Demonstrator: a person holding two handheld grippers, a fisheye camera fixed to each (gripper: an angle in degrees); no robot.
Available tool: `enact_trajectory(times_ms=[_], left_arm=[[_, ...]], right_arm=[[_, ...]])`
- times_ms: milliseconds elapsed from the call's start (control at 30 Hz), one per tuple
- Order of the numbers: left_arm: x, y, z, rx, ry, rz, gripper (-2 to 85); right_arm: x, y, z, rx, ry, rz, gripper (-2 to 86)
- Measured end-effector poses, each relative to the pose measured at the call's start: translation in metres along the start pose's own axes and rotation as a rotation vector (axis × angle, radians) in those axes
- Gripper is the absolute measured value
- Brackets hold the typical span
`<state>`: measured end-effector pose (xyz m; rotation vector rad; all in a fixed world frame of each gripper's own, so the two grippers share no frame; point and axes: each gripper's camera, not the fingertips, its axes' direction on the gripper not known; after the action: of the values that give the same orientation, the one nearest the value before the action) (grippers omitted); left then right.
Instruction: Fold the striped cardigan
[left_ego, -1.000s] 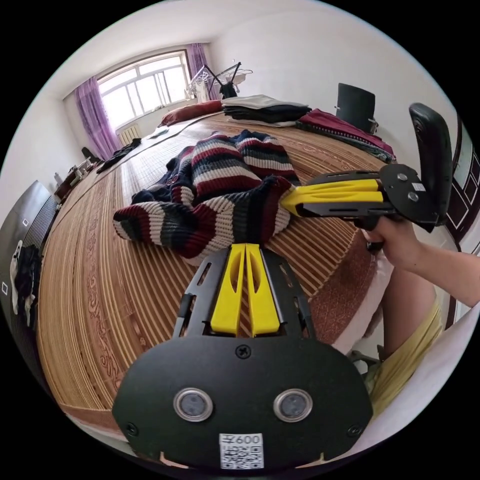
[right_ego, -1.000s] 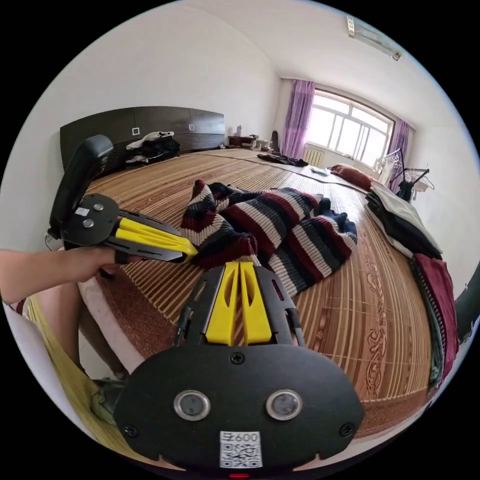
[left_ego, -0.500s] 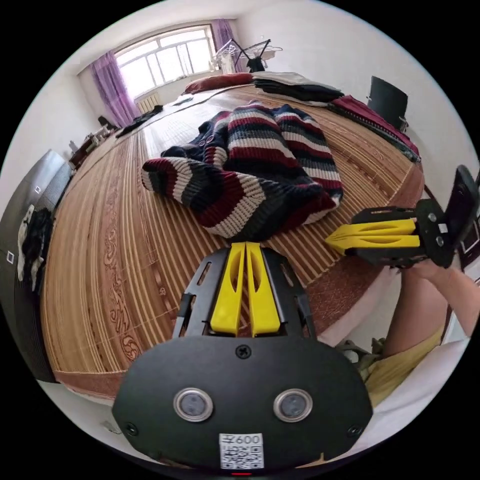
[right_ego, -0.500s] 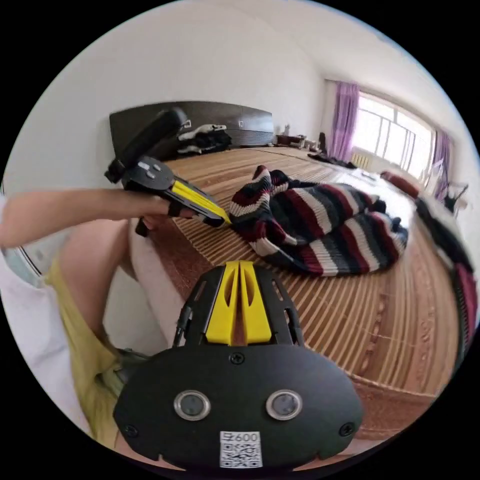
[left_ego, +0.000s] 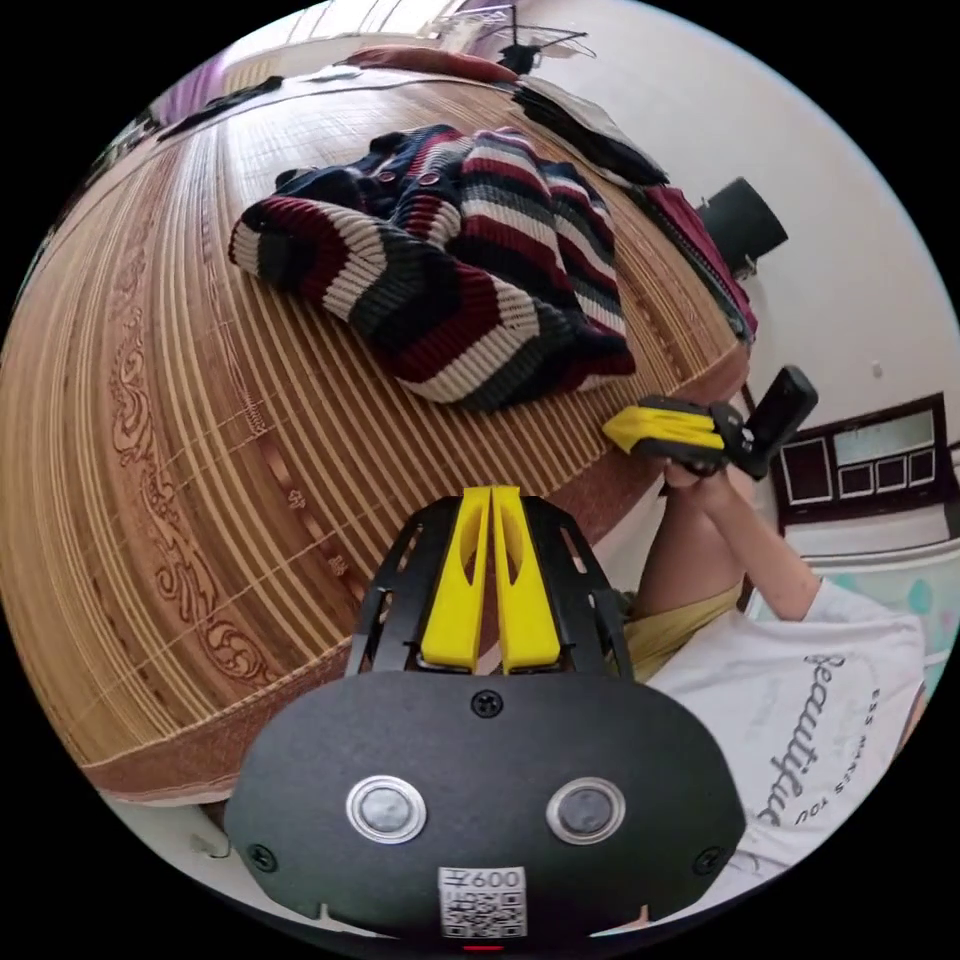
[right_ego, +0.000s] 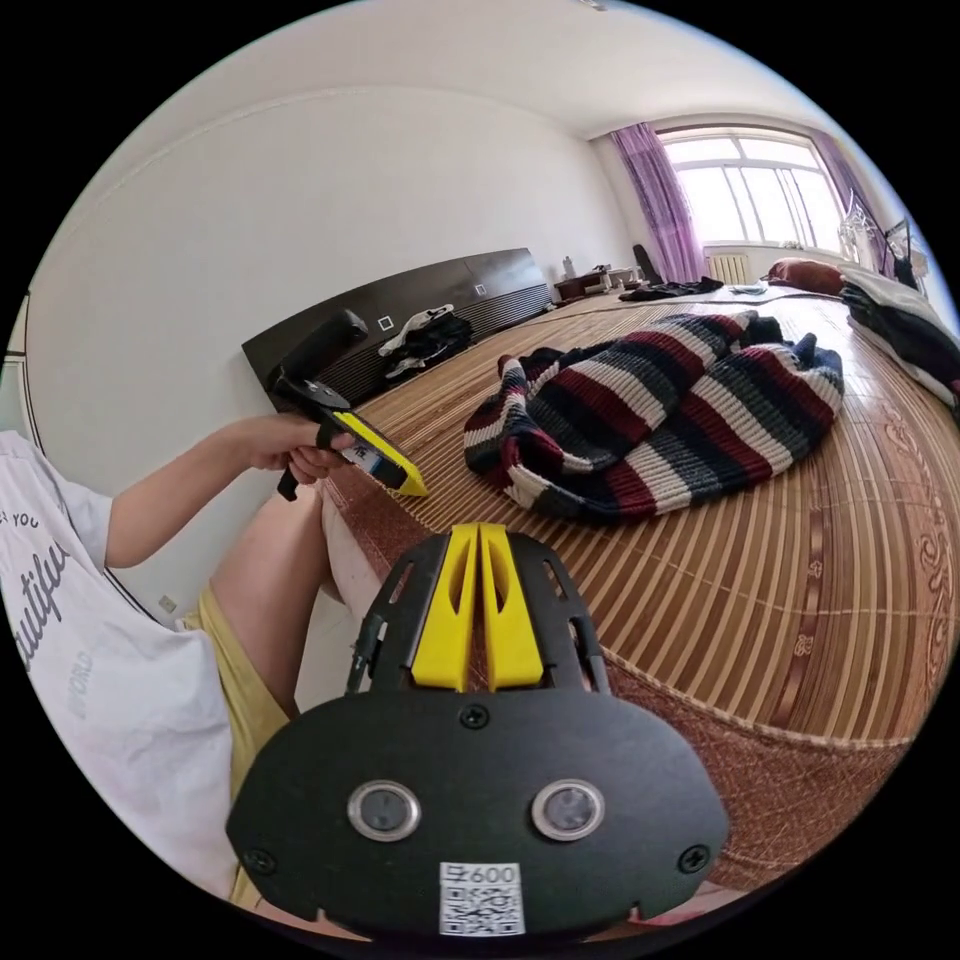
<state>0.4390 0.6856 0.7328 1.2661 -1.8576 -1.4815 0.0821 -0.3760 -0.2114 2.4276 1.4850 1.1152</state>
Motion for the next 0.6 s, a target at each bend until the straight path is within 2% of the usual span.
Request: enact_trajectory(times_ms=[67, 133, 200, 267, 300, 367, 400, 433, 467, 500, 600], left_arm=[[0.007, 0.007, -0.01, -0.009, -0.089, 0.018, 2.7], [0.003, 0.006, -0.043, 0.126, -0.178, -0.092, 7.2], [-0.002, 0.003, -0.072, 0.348, -0.124, -0.251, 13.7], [-0.005, -0.007, -0.083, 0.475, -0.029, -0.394, 17.1], [-0.002, -0.021, -0.08, 0.509, -0.038, -0.431, 17.9], [-0.003, -0.047, -0.058, 0.468, -0.13, -0.492, 17.7], [-0.009, -0.067, -0.034, 0.367, -0.17, -0.524, 14.9], [-0.011, -0.075, -0.02, 0.315, -0.171, -0.517, 13.5], [-0.006, -0.086, 0.003, 0.241, -0.124, -0.411, 8.1], [0.011, -0.085, 0.011, 0.228, -0.226, -0.343, 4.9], [0.074, -0.063, -0.015, 0.292, -0.651, -0.128, 2.8]], right_arm=[[-0.003, -0.001, -0.001, -0.005, 0.009, -0.002, -0.8], [-0.006, -0.003, -0.001, -0.007, 0.02, -0.007, -0.8], [-0.008, -0.005, -0.001, -0.009, 0.025, -0.008, -0.8], [-0.009, -0.007, -0.002, -0.006, 0.021, 0.007, -0.8], [-0.009, -0.007, -0.003, -0.003, 0.019, 0.015, -0.8], [-0.008, -0.006, -0.006, 0.024, 0.019, 0.058, -0.9], [-0.008, -0.006, -0.006, 0.032, 0.021, 0.072, -0.9], [-0.008, -0.006, -0.006, 0.045, 0.028, 0.106, -0.9], [-0.011, -0.006, -0.006, 0.057, 0.039, 0.128, -0.9], [-0.014, -0.006, -0.007, 0.064, 0.05, 0.13, -0.9], [-0.033, -0.003, -0.012, 0.092, 0.116, 0.14, -0.9]])
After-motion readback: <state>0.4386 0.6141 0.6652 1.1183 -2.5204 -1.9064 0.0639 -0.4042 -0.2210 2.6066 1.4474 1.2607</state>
